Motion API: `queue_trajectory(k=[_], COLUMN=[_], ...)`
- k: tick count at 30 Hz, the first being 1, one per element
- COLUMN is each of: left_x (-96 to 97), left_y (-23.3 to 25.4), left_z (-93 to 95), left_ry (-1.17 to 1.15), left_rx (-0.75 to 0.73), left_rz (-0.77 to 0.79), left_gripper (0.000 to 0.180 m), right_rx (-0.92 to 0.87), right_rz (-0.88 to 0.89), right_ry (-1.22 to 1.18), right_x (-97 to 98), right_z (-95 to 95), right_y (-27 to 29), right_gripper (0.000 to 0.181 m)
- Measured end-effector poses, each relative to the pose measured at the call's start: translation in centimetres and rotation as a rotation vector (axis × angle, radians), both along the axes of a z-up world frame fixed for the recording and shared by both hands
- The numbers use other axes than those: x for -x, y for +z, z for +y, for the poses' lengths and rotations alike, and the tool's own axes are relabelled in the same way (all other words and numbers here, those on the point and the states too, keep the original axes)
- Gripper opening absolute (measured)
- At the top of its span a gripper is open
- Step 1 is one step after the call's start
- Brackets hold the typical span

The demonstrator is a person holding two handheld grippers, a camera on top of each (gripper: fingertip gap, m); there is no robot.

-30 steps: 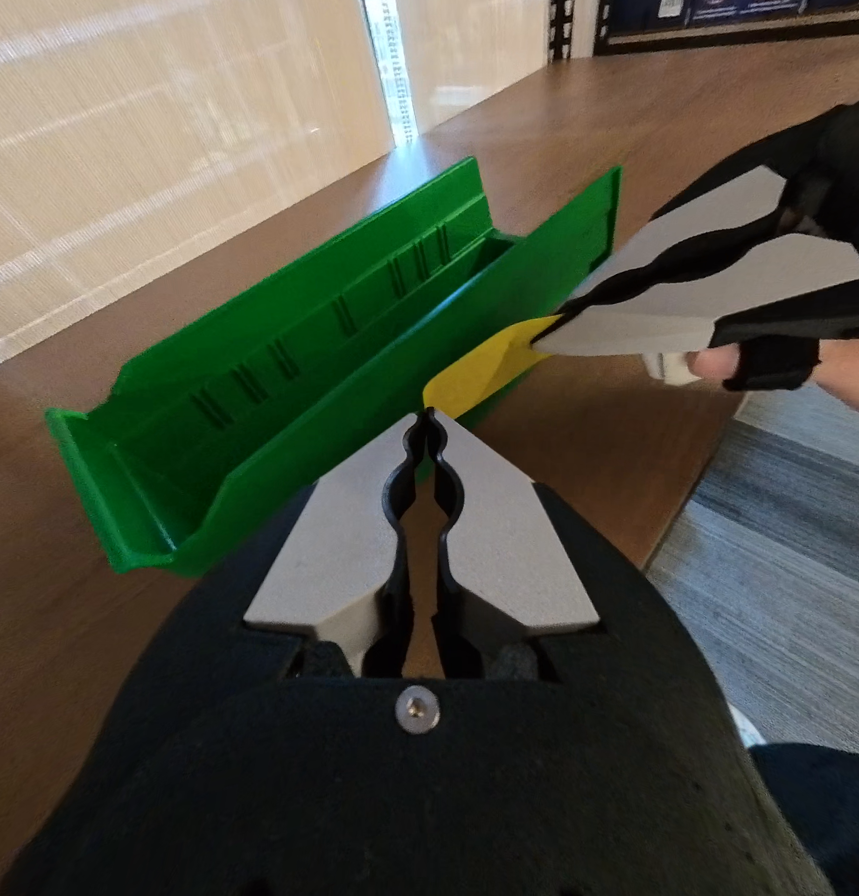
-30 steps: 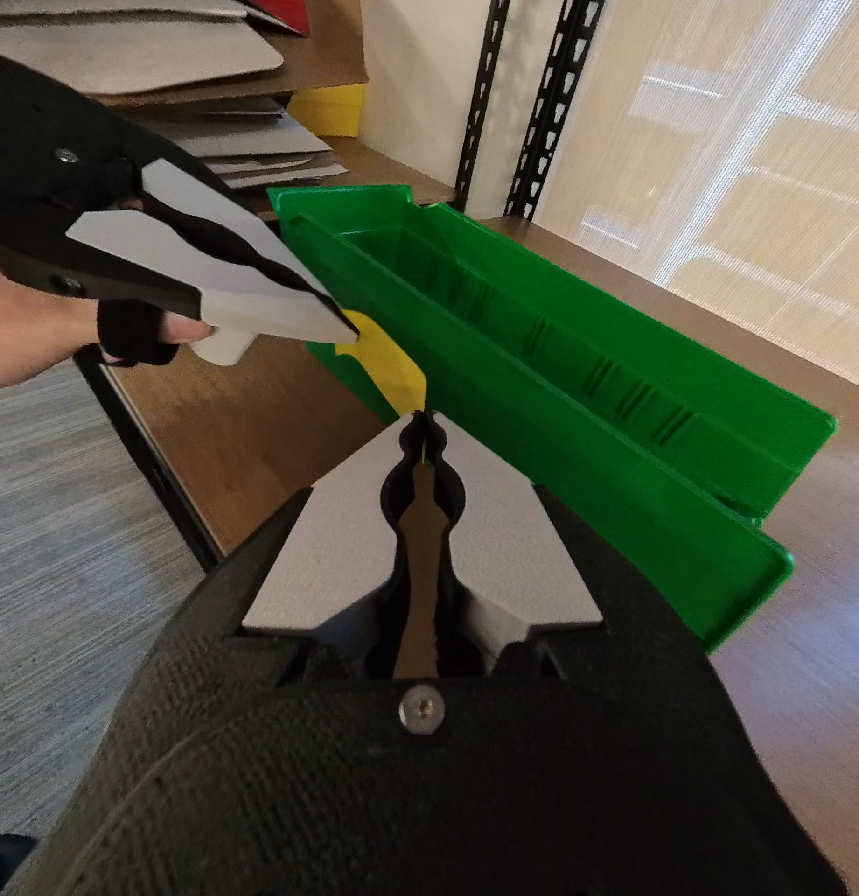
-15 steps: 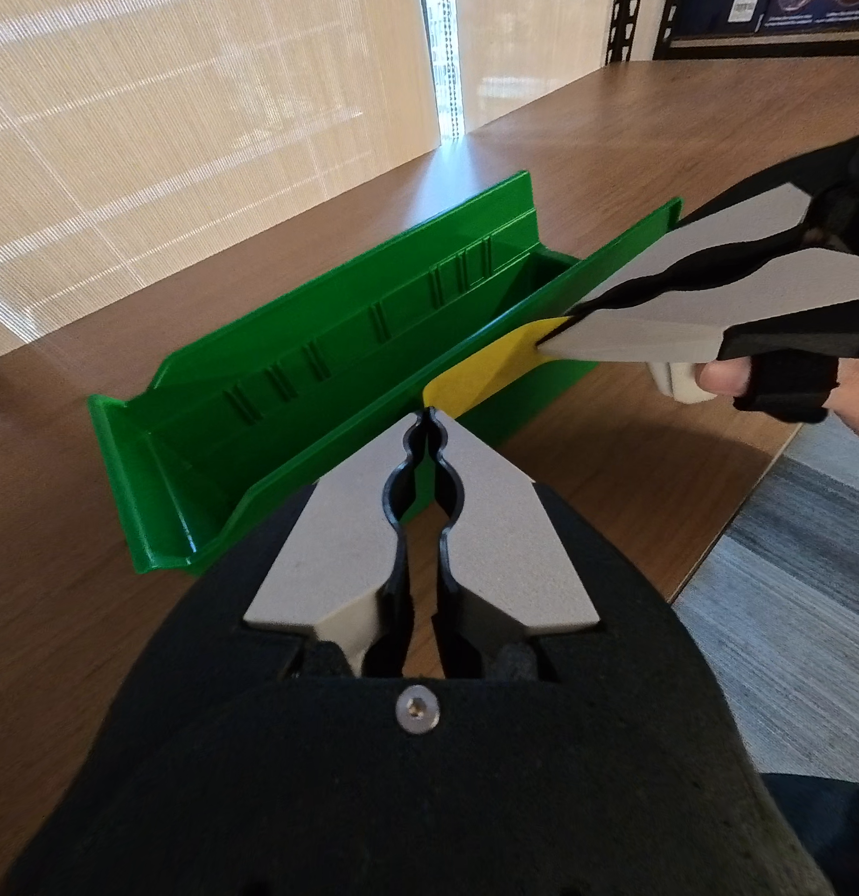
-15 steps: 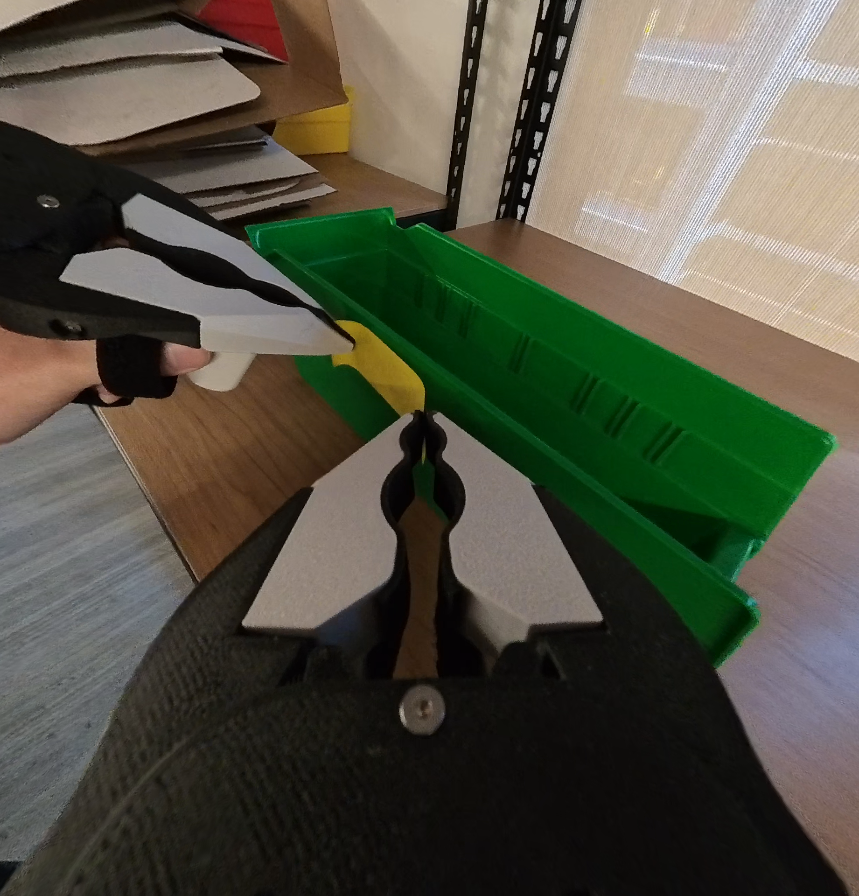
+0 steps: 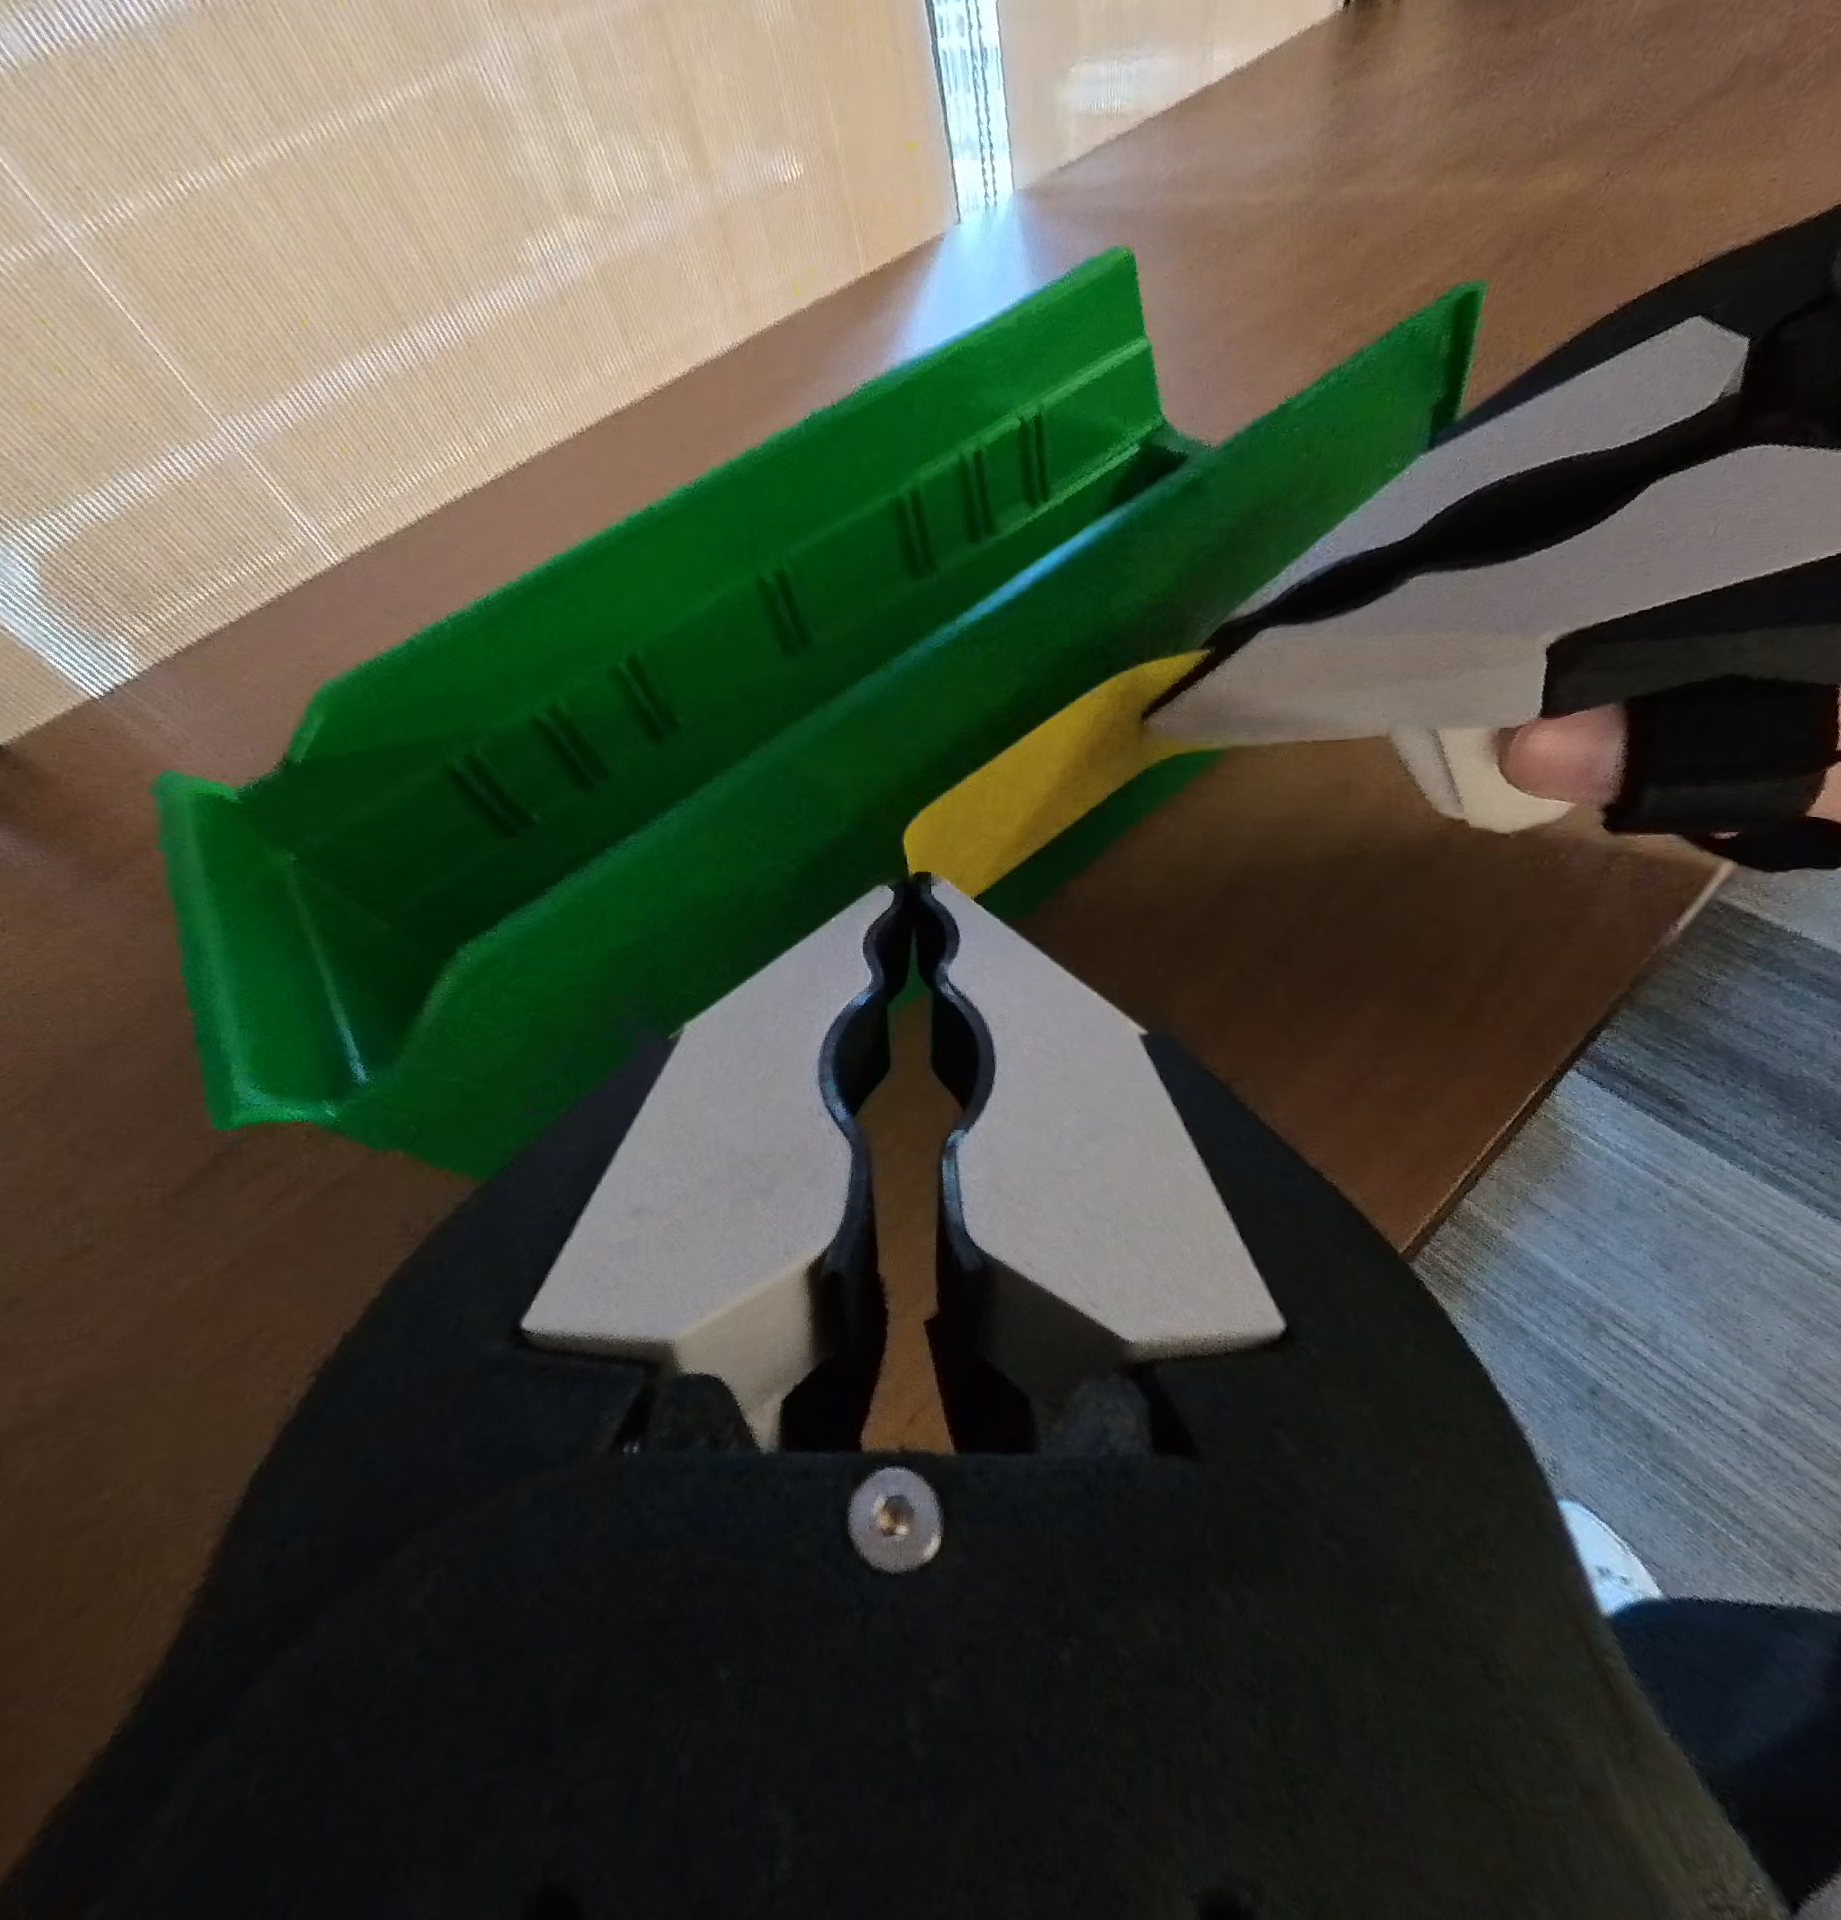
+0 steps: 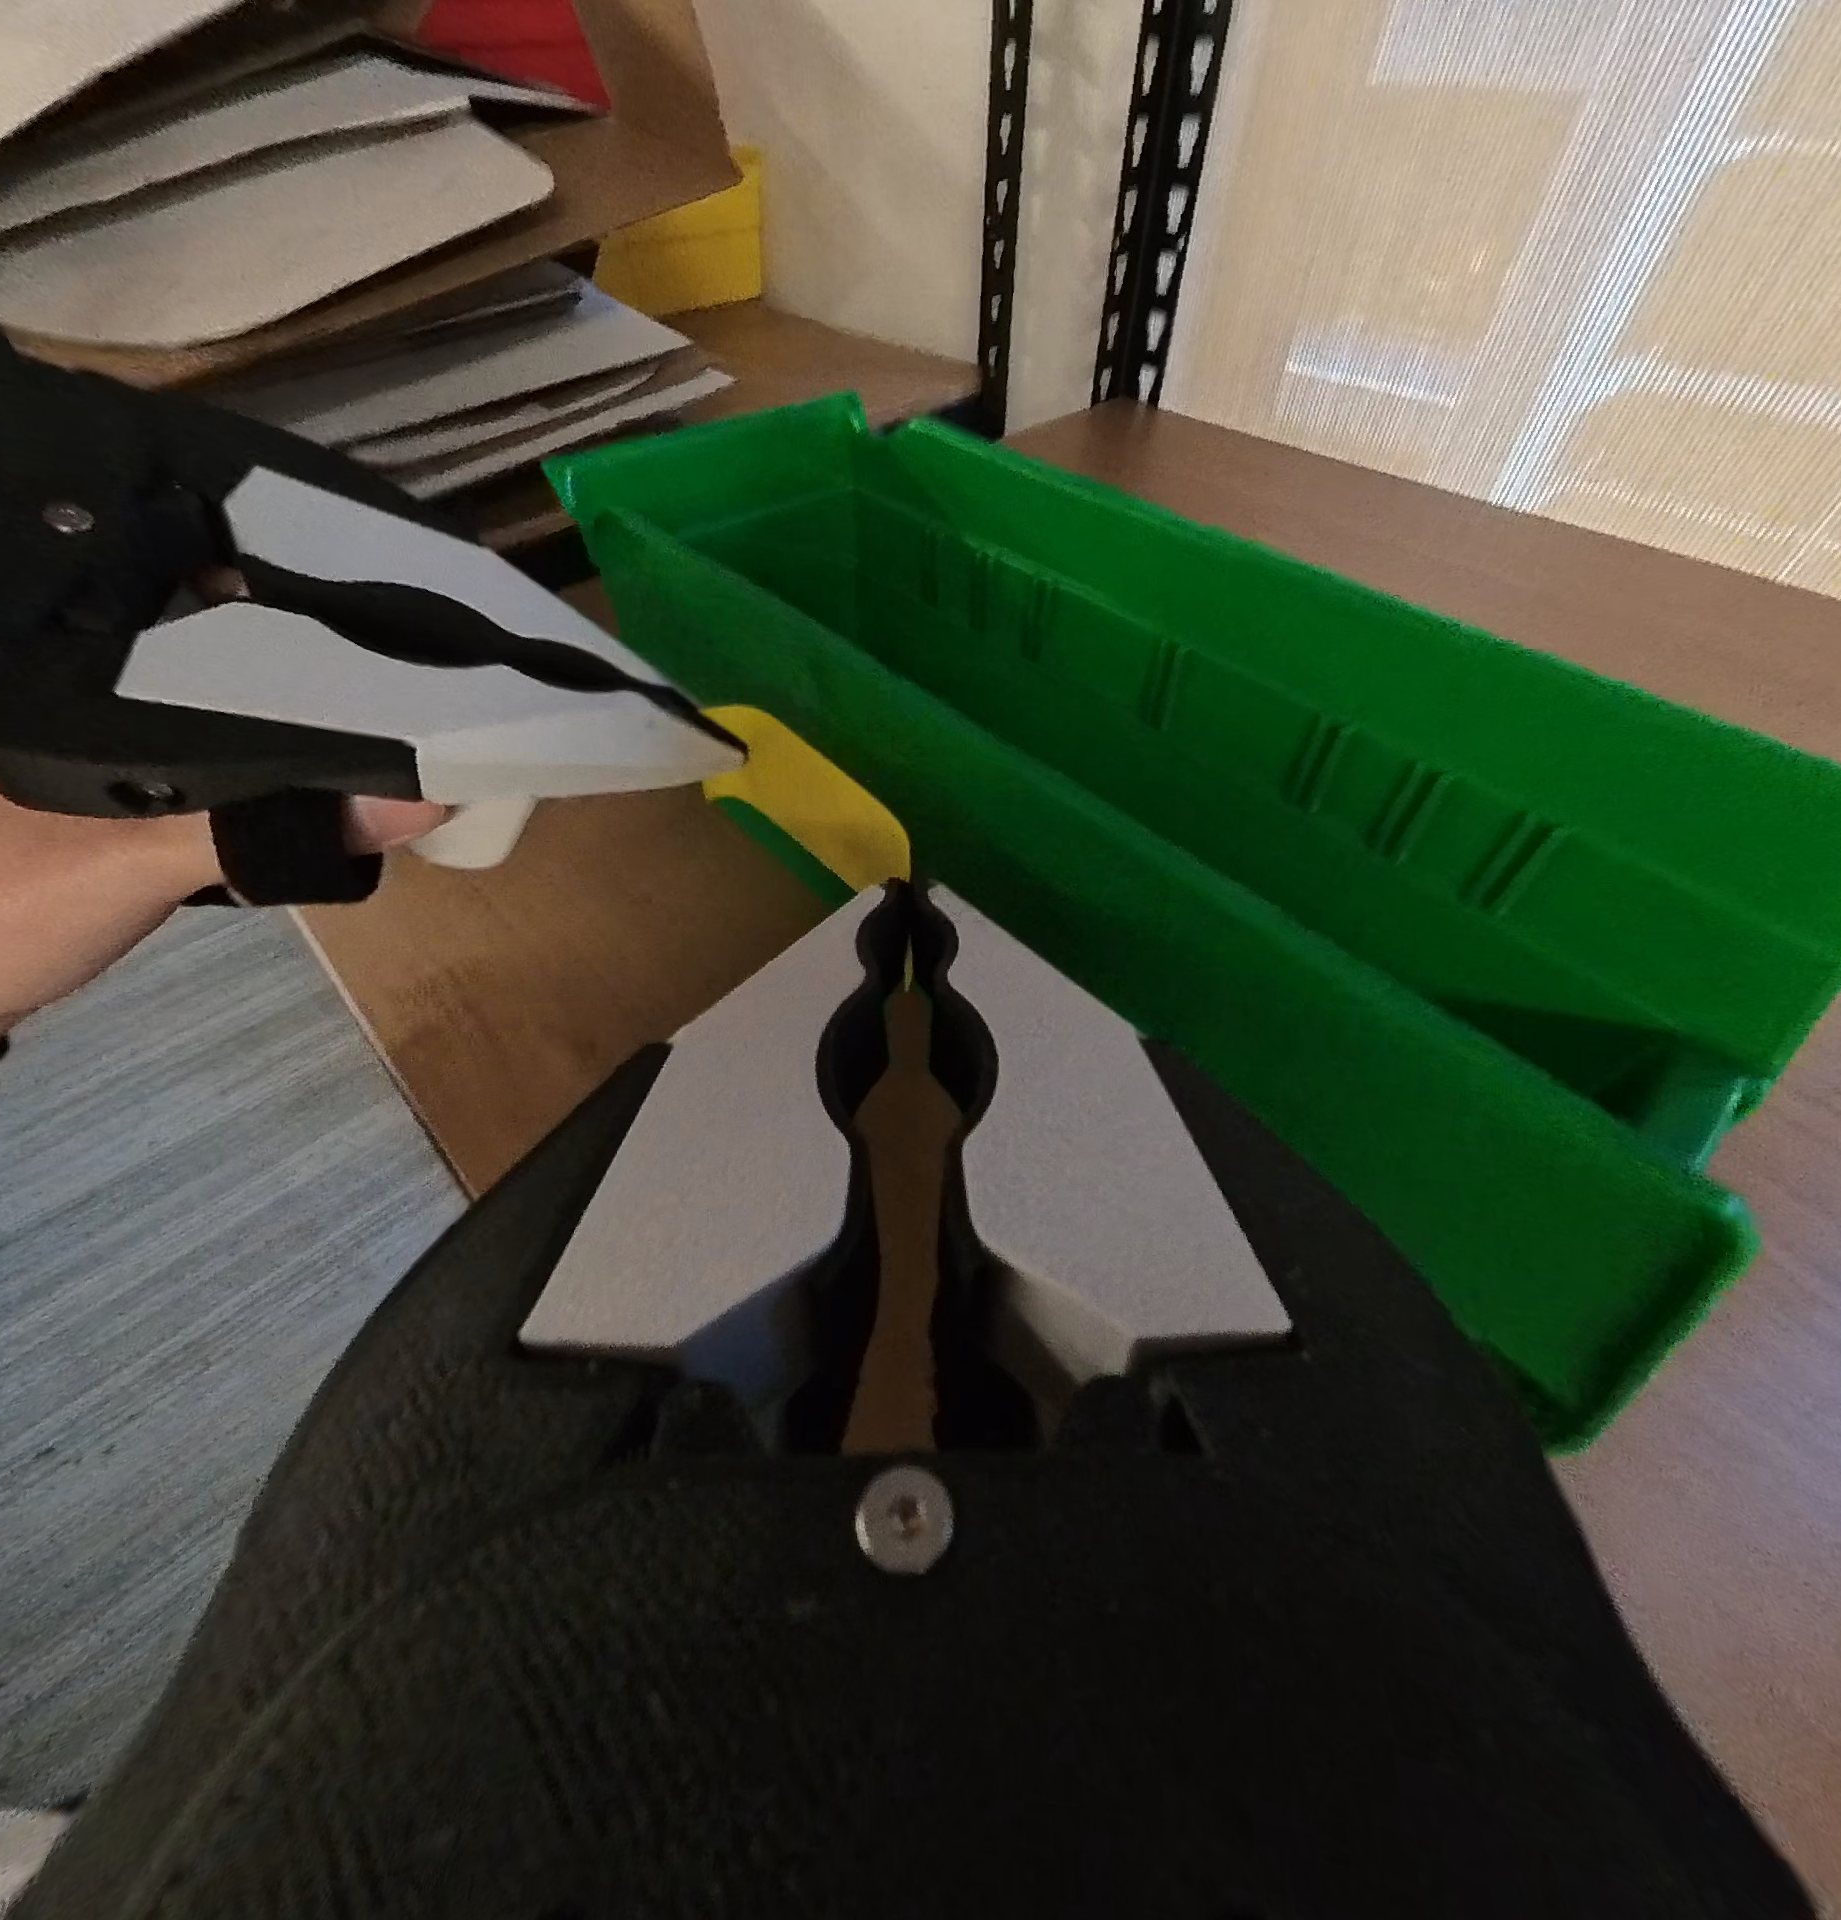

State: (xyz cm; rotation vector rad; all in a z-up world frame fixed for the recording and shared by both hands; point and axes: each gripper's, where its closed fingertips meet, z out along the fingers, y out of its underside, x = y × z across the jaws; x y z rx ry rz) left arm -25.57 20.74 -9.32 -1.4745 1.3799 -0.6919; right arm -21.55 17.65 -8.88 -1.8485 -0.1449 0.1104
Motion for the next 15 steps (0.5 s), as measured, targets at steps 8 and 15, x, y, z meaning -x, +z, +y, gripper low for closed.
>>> queue_trajectory(k=[8,15], left_x=[-0.5,-1.1], left_y=[-2.7,-3.7], left_z=[0.8,1.5], left_ry=[0.062,0.115], left_rx=[-0.054,-0.132], left_rz=[0.069,0.151], left_gripper=[0.0,0.0], right_rx=[0.125,0.189], right_rz=[-0.199,-0.309], right_ry=[-0.109,-0.184], right_x=[-0.4,-1.0], right_z=[0.6,1.2], right_y=[-3.1,-4.0], right_gripper=[0.0,0.0])
